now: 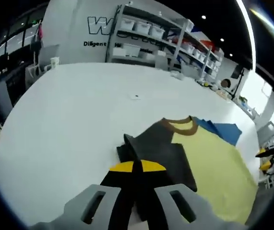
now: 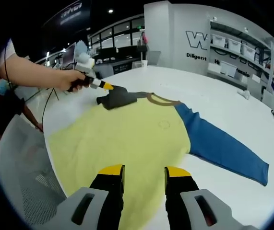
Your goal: Fold the garment on the visible template until the final outline fits inside the template.
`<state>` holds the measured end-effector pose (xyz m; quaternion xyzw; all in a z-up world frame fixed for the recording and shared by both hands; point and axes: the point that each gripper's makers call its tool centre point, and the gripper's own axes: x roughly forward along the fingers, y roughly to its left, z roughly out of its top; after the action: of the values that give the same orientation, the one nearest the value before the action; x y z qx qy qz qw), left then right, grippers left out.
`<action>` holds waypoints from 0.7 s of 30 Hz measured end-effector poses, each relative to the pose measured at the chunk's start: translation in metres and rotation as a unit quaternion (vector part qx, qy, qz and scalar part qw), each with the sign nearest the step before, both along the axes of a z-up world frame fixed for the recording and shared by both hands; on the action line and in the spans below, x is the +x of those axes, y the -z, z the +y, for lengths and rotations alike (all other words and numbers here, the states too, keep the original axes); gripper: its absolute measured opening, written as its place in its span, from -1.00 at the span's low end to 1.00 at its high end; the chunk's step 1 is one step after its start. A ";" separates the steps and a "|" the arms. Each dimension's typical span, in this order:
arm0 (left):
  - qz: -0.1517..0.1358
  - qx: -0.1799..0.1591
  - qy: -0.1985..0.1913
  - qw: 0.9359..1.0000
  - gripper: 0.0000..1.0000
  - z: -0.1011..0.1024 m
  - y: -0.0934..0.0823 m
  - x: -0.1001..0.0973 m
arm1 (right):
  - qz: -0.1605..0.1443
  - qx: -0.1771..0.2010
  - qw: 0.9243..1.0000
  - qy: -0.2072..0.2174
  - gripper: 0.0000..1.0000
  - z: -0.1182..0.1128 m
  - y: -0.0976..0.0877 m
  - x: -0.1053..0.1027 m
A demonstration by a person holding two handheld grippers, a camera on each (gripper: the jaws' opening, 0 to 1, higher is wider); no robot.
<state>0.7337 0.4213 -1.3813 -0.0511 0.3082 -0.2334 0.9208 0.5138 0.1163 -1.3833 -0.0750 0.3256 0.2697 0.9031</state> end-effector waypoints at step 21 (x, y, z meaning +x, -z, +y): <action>-0.023 0.092 -0.194 0.976 -0.99 0.227 0.020 -0.048 | 0.003 -0.004 1.000 -0.026 -0.42 0.024 0.003 0.011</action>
<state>0.6862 0.6485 -1.4011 -0.0198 0.2917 -0.0216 0.9561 0.5247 0.1405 -1.3867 -0.0860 0.3270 0.2925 0.8945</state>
